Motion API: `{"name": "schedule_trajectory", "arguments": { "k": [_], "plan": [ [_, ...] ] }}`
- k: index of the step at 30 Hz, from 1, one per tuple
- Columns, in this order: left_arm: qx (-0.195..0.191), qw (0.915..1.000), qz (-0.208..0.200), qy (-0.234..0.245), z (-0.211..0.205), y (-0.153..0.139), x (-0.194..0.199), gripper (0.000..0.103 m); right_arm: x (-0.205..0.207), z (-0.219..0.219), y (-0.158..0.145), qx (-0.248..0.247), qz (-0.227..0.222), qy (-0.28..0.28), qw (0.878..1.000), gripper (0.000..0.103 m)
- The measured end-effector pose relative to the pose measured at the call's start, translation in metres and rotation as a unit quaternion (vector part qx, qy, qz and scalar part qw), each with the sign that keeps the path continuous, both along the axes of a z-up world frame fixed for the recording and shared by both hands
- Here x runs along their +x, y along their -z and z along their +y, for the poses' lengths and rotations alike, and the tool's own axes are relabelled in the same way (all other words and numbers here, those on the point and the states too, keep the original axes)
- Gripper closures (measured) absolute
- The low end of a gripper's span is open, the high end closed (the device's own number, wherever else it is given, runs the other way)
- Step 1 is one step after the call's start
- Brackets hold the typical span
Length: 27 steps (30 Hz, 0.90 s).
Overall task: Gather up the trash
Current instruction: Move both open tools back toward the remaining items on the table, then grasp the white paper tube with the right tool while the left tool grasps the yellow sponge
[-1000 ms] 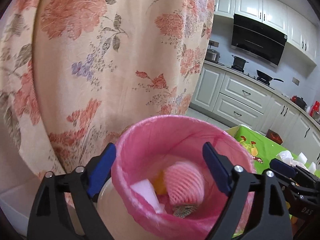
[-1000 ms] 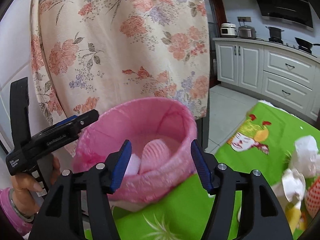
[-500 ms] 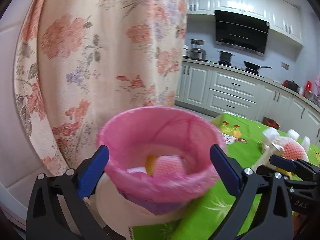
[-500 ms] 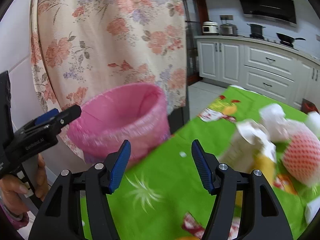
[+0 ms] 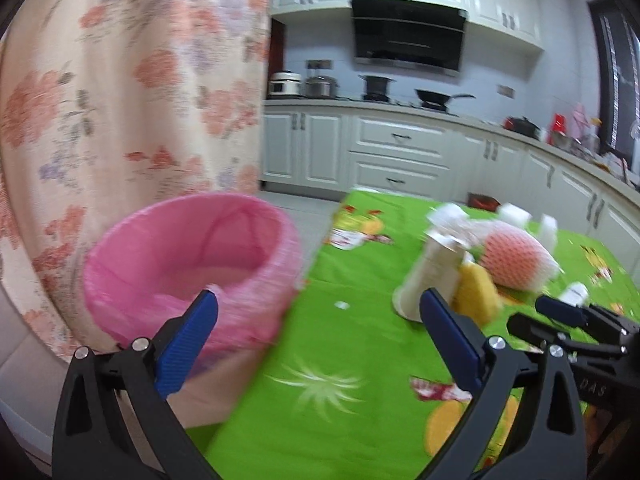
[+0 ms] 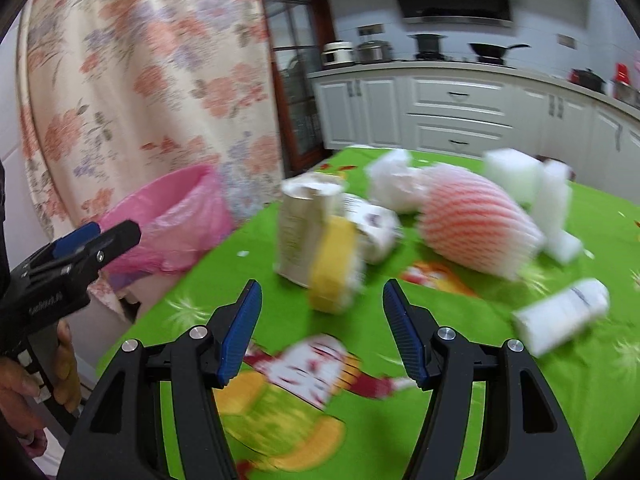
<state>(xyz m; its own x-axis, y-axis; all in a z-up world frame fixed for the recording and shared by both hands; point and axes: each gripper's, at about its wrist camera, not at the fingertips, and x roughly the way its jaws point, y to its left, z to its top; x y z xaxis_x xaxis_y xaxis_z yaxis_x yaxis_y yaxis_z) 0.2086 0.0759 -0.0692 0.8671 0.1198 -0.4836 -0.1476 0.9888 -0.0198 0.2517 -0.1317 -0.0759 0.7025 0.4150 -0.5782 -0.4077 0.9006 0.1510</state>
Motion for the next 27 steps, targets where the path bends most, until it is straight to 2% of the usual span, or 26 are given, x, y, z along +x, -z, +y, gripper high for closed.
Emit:
{"name": "schedule_trajectory", "arguments": {
  "k": [8, 15, 18, 22, 27],
  "plan": [
    [0.014, 0.9980, 0.026, 0.057, -0.056, 0.016, 0.011, 0.005, 0.004, -0.062, 0.010, 0.004, 0.016, 0.097, 0.995, 0.042],
    [0.021, 0.9954, 0.029, 0.089, -0.085, 0.024, 0.021, 0.005, 0.023, -0.115, 0.020, 0.010, 0.038, 0.194, 0.980, 0.042],
    [0.025, 0.9948, 0.023, 0.096, -0.095, 0.026, 0.030, 0.005, 0.033, -0.123, 0.023, 0.000, 0.041, 0.214, 0.976, 0.042],
    [0.019, 0.9944, 0.023, 0.101, -0.103, 0.028, 0.044, 0.005, 0.047, -0.127, 0.031, -0.017, 0.071, 0.231, 0.970, 0.042],
    [0.009, 0.9933, 0.035, 0.110, -0.108, 0.035, 0.054, 0.005, 0.061, -0.122, 0.034, -0.035, 0.079, 0.227, 0.970, 0.042]
  ]
}}
